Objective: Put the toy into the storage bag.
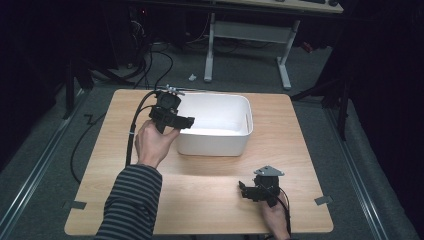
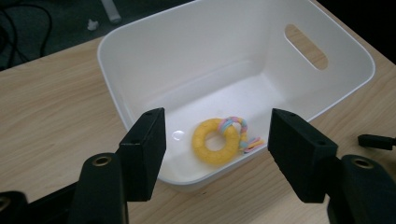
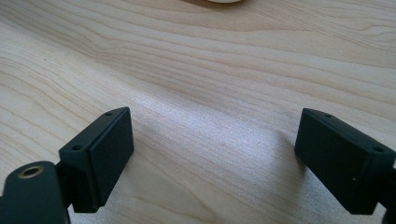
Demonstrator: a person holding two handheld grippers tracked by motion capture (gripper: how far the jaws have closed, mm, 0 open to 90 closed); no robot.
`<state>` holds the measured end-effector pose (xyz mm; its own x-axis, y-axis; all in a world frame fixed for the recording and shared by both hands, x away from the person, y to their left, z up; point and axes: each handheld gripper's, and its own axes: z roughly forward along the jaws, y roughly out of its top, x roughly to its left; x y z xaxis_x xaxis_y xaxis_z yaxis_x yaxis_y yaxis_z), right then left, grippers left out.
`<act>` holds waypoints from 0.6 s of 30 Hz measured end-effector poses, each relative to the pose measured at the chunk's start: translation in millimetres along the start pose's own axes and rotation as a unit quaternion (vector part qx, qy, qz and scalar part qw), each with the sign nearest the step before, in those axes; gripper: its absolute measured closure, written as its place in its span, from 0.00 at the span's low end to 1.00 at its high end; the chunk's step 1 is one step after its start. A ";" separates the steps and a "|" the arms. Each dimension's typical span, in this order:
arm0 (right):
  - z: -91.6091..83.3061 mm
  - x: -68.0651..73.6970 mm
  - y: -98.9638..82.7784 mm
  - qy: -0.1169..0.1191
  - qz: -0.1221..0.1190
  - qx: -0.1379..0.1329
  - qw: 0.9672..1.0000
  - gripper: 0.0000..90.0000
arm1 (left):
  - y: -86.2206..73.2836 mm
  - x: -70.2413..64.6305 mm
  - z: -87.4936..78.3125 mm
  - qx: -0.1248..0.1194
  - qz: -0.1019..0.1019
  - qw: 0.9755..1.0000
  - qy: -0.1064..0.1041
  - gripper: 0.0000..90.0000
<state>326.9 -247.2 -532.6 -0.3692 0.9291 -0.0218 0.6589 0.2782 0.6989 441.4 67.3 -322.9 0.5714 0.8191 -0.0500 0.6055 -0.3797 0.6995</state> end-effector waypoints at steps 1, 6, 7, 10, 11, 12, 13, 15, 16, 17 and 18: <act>0.0 0.0 0.0 0.000 0.000 0.000 1.000 0.13 | -2.4 2.2 -3.4 -0.003 -0.001 1.000 0.001 0.41; 0.0 0.1 0.0 0.000 0.000 0.000 1.000 0.13 | -11.5 8.7 -14.6 -0.011 -0.007 1.000 0.004 0.41; 0.0 0.1 0.0 0.000 0.000 0.000 1.000 0.13 | -13.1 9.3 -16.8 -0.015 -0.010 1.000 0.005 0.41; 0.0 0.1 0.0 0.000 0.000 0.000 1.000 0.13 | -18.1 12.6 -22.9 -0.022 -0.014 1.000 0.005 0.41; 0.0 0.1 0.0 0.000 0.000 0.000 1.000 0.13 | -19.7 13.5 -24.6 -0.023 -0.013 1.000 0.008 0.40; 0.0 0.1 0.0 0.000 0.000 0.000 1.000 0.13 | -21.4 14.5 -26.2 -0.024 -0.014 1.000 0.009 0.40; 0.0 0.1 0.0 0.000 0.000 0.000 1.000 0.13 | -22.6 15.3 -27.4 -0.024 -0.015 1.000 0.010 0.40; 0.0 0.1 0.0 0.000 0.000 0.000 1.000 0.13 | -26.3 16.8 -30.9 -0.026 -0.016 0.999 0.011 0.40; 0.0 0.0 0.0 0.000 0.000 0.000 1.000 0.13 | -28.0 17.2 -32.3 -0.028 -0.017 0.999 0.014 0.40; 0.0 0.0 0.0 0.000 0.000 0.000 1.000 0.13 | -29.9 17.8 -33.7 -0.030 -0.016 0.999 0.015 0.40; 0.0 0.0 0.0 0.000 0.000 0.000 1.000 0.13 | -31.4 18.3 -34.7 -0.030 -0.016 0.999 0.016 0.40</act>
<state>326.8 -247.2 -532.6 -0.3689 0.9292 -0.0212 0.6591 0.2776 0.6990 413.6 109.1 -321.1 0.5331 0.8445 -0.0513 0.5881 -0.3263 0.7400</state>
